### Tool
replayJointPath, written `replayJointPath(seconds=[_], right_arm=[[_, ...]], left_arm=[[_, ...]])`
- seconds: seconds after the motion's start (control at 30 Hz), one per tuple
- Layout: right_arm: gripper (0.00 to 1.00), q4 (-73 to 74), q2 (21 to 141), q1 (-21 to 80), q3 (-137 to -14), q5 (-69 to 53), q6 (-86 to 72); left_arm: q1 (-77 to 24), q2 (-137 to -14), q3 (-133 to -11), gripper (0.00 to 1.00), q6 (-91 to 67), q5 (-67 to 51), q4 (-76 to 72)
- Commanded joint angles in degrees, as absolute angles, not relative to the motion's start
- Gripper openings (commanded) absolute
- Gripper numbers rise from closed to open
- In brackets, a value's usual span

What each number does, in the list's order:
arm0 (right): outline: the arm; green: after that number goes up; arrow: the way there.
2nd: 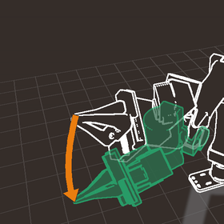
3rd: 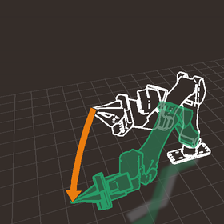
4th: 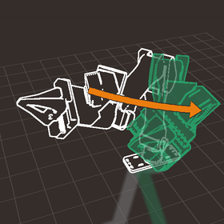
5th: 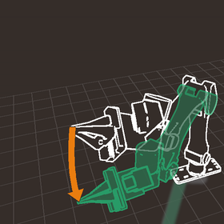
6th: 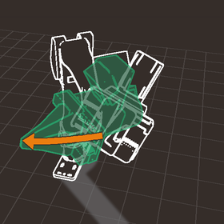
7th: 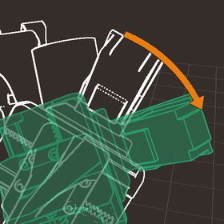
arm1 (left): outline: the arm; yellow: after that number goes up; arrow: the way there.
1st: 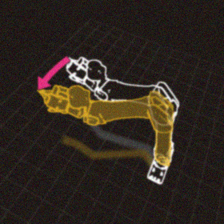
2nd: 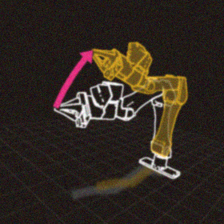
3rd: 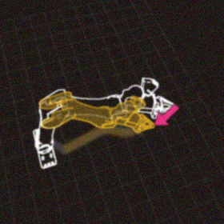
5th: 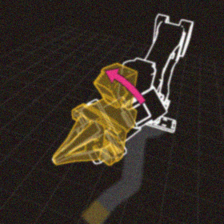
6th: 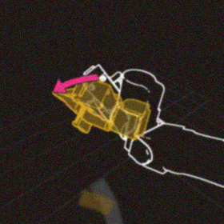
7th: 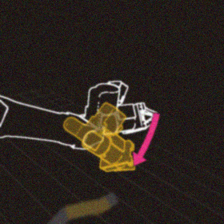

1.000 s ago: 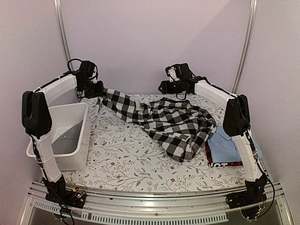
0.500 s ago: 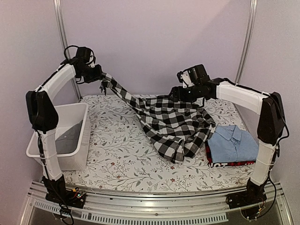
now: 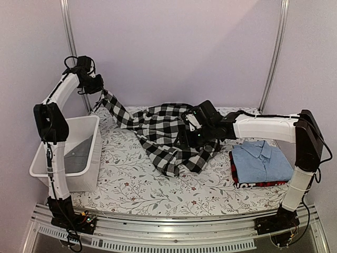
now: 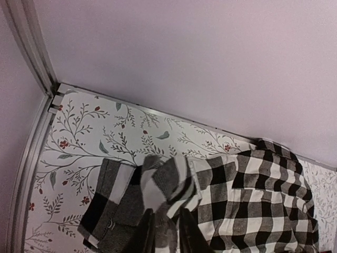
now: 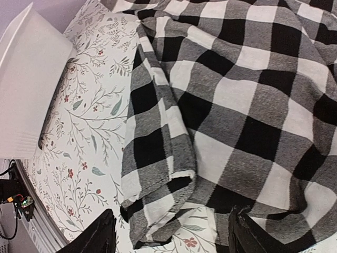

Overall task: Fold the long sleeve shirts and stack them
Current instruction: Flatten out the crumpled shirt at the center of the board.

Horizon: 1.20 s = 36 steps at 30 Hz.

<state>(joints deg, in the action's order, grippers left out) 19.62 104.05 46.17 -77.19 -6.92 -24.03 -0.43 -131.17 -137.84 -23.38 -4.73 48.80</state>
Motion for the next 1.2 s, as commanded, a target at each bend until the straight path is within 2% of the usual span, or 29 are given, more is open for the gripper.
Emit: replayJointPath(seconds=[0.0, 0.13, 0.27, 0.43, 0.6, 0.87, 1.17], right_arm=[[0.71, 17.17, 107.25, 47.63, -76.49, -3.98, -27.35], [0.71, 16.82, 106.09, 47.47, -73.4, -0.41, -29.6], [0.71, 16.85, 102.05, 46.83, -68.81, 4.07, -32.39], [0.71, 16.8, 94.54, 43.06, -61.83, 8.3, -36.16], [0.7, 15.69, 87.35, 38.5, -55.57, 9.76, -38.14], [0.55, 14.84, 84.63, 35.4, -50.36, 9.49, -39.67], [0.55, 10.98, 82.68, 32.29, -45.46, 7.6, -41.21]], left_arm=[[-3.28, -130.9, -137.89, 0.26, -21.35, -7.04, 48.54], [-5.99, -128.97, -135.79, 0.58, -20.14, -5.93, 48.39], [-10.35, -124.0, -127.69, 0.68, -20.12, -5.59, 45.6], [-17.51, -115.54, -112.68, 0.69, -22.74, -9.16, 38.14], [-26.22, -112.18, -102.95, 0.67, -25.55, -12.84, 32.68], [-44.2, -113.94, -98.63, 0.65, -25.11, -11.9, 31.56], [-56.2, -117.66, -95.74, 0.67, -25.21, -10.2, 29.46]])
